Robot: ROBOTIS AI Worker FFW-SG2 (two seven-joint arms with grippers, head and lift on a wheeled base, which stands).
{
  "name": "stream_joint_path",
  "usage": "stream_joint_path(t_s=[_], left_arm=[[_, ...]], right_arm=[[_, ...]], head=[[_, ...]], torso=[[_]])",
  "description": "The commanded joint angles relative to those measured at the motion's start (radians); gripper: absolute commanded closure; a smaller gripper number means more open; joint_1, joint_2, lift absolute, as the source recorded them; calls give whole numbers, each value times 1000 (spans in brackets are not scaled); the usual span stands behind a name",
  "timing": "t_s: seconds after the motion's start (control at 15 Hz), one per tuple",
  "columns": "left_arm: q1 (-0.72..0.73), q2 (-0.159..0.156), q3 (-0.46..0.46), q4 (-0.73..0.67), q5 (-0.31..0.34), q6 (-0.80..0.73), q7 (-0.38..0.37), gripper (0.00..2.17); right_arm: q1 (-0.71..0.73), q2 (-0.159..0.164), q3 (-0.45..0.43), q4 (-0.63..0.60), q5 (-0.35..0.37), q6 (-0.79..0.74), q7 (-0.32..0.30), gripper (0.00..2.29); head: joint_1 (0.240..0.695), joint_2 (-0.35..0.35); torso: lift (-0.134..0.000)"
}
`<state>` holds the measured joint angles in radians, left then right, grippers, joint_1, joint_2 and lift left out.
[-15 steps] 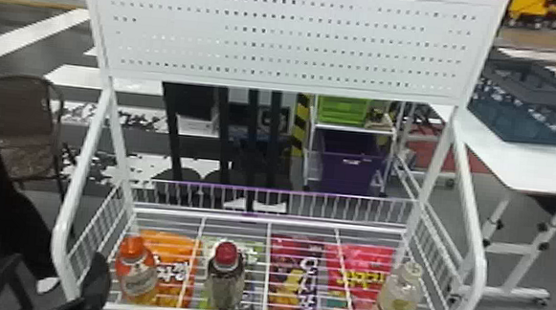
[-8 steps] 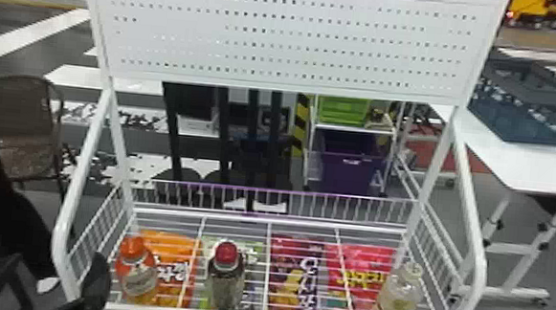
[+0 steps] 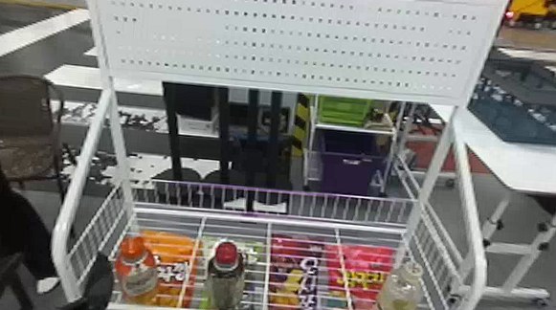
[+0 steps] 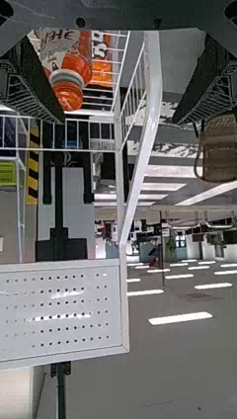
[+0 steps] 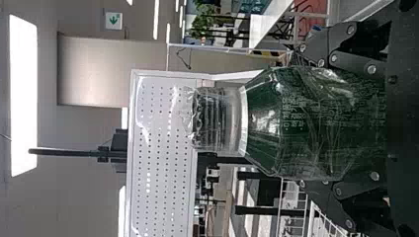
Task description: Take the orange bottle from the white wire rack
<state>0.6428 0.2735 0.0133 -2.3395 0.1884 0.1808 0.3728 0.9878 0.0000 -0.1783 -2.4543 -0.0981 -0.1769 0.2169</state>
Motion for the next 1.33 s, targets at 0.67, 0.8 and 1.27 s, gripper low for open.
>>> stream_joint_path(t_s=[0.67, 0.8, 1.27], left_arm=[[-20, -2, -154, 220, -89, -175, 29, 87], [-57, -4, -205, 367, -92, -341, 28, 87], [-259, -42, -289, 787, -67, -669, 28, 90]], right_arm=[[-26, 1, 2, 17, -5, 11, 1, 920], [-28, 1, 0, 18, -5, 11, 1, 920], [-15, 1, -6, 14, -6, 11, 2, 920]], head=[[499, 0], [499, 0], [499, 0]], torso=[[0], [0], [0]])
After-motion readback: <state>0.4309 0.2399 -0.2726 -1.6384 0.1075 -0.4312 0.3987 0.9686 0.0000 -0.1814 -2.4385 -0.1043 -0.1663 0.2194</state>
